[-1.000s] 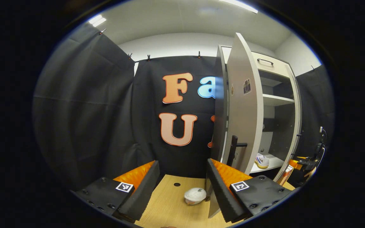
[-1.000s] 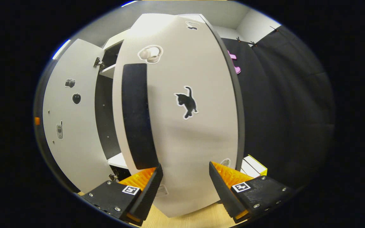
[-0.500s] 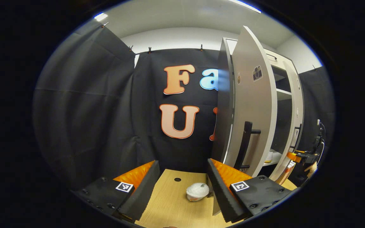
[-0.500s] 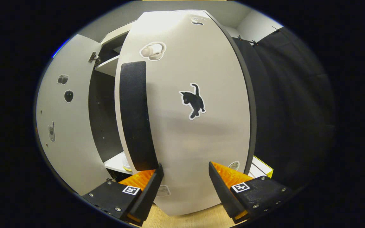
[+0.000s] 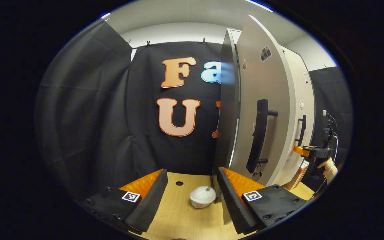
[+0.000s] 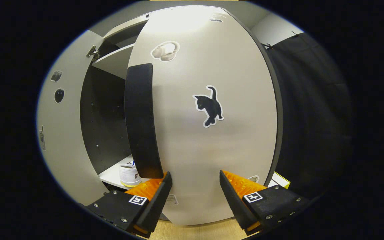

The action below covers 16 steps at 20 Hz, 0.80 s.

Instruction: Grab one shoe with the right hand and put it into the shoe cabinet, grab the other shoe with the left hand and put it into the shoe cabinet; then close the right door with the right hand and the left door with the left hand.

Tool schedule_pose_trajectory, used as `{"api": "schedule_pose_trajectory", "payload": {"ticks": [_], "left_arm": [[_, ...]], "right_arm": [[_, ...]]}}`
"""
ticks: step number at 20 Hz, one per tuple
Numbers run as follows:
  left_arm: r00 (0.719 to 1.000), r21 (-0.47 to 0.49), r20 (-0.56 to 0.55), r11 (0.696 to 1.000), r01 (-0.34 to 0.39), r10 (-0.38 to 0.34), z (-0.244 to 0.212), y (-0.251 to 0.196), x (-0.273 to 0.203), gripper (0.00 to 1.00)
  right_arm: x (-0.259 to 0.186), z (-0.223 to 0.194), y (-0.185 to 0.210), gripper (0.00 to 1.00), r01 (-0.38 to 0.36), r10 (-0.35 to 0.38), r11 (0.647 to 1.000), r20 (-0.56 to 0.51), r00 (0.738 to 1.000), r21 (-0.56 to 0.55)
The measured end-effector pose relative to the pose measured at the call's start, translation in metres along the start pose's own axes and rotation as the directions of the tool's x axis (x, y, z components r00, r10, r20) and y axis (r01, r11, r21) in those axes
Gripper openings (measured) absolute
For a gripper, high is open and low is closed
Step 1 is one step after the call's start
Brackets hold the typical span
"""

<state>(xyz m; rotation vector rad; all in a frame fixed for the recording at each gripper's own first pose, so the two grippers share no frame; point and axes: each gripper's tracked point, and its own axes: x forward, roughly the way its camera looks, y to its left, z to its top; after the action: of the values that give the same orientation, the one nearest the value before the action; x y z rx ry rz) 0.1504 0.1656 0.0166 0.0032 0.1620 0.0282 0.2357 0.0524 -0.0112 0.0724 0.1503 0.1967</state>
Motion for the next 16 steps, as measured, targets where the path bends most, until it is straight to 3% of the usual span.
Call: {"api": "schedule_pose_trajectory", "payload": {"ticks": [6,13,16], "left_arm": [[0.998,0.004,-0.038,0.999,0.054,-0.054,-0.029,-0.022,0.016,0.96],[0.979,-0.033,-0.091,0.983,0.182,-0.184,-0.060,-0.075,0.027,0.96],[0.982,-0.018,-0.095,0.987,0.161,-0.162,-0.059,-0.076,0.028,0.96]], "right_arm": [[0.004,0.000,0.000,0.89,0.020,-0.020,0.999,-0.010,1.000,-0.025],[-0.009,-0.004,-0.001,0.91,0.031,-0.032,0.998,-0.022,0.999,-0.052],[-0.024,-0.005,-0.008,0.91,0.033,-0.035,0.998,-0.024,0.999,-0.054]]}}
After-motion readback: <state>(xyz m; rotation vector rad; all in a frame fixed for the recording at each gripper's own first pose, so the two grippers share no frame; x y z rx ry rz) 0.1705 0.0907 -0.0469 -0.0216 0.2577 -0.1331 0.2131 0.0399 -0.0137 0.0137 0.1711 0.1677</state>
